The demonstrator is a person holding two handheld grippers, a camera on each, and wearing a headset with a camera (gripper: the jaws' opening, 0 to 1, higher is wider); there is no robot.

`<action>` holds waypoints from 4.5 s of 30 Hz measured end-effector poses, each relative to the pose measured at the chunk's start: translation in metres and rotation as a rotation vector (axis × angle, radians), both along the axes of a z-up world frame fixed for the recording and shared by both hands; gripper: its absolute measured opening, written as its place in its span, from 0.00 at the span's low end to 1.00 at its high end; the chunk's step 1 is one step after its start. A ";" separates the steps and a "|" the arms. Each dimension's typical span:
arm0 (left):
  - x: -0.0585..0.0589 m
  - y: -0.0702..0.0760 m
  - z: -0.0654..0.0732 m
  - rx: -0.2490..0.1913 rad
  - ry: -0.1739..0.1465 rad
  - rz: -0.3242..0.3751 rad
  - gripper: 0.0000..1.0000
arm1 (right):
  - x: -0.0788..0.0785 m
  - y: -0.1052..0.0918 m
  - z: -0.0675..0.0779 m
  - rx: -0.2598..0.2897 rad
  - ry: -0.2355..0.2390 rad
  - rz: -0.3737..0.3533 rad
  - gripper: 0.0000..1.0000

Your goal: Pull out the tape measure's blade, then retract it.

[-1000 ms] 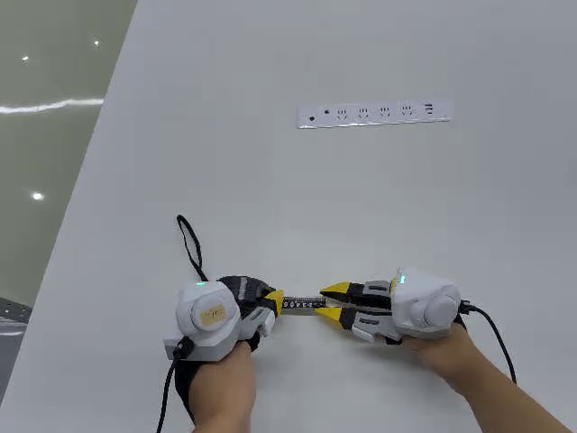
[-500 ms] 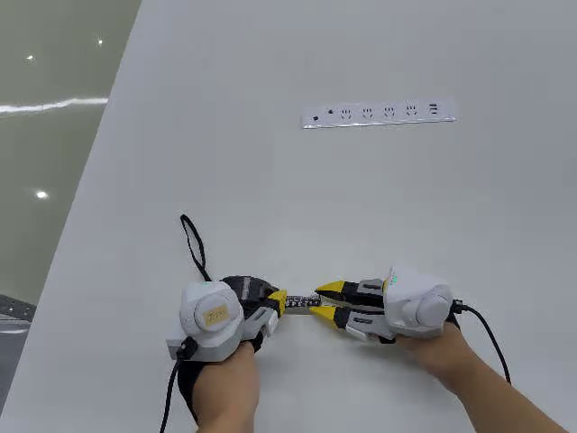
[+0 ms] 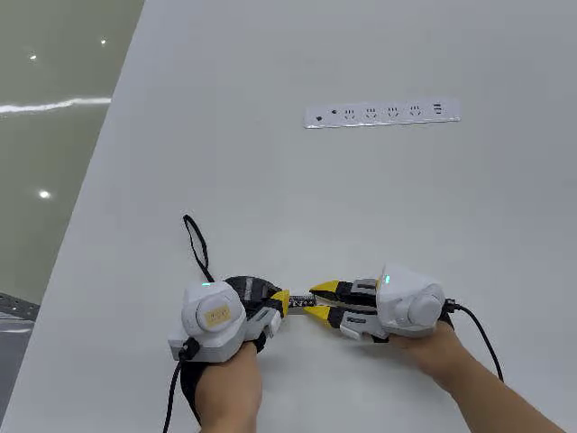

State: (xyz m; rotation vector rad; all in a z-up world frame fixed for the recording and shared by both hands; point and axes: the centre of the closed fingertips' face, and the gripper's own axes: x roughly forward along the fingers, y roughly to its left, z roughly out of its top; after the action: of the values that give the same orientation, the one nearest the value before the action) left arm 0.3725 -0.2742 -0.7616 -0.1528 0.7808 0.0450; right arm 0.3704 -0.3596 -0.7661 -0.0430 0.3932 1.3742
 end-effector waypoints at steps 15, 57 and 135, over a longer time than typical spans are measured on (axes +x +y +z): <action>0.000 0.001 0.000 -0.012 -0.004 0.012 0.65 | 0.001 0.010 0.000 -0.005 -0.010 0.006 0.13; -0.001 0.009 0.000 -0.032 0.001 0.033 0.65 | -0.002 0.034 -0.003 -0.023 -0.017 0.033 0.10; -0.008 0.012 0.001 -0.002 -0.036 -0.084 0.70 | -0.005 0.040 -0.011 -0.099 -0.008 0.031 0.26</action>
State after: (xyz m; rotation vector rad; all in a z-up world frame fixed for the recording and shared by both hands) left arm 0.3642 -0.2618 -0.7603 -0.1222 0.7503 -0.0383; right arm 0.3655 -0.3199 -0.7775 -0.1371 0.4553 1.3838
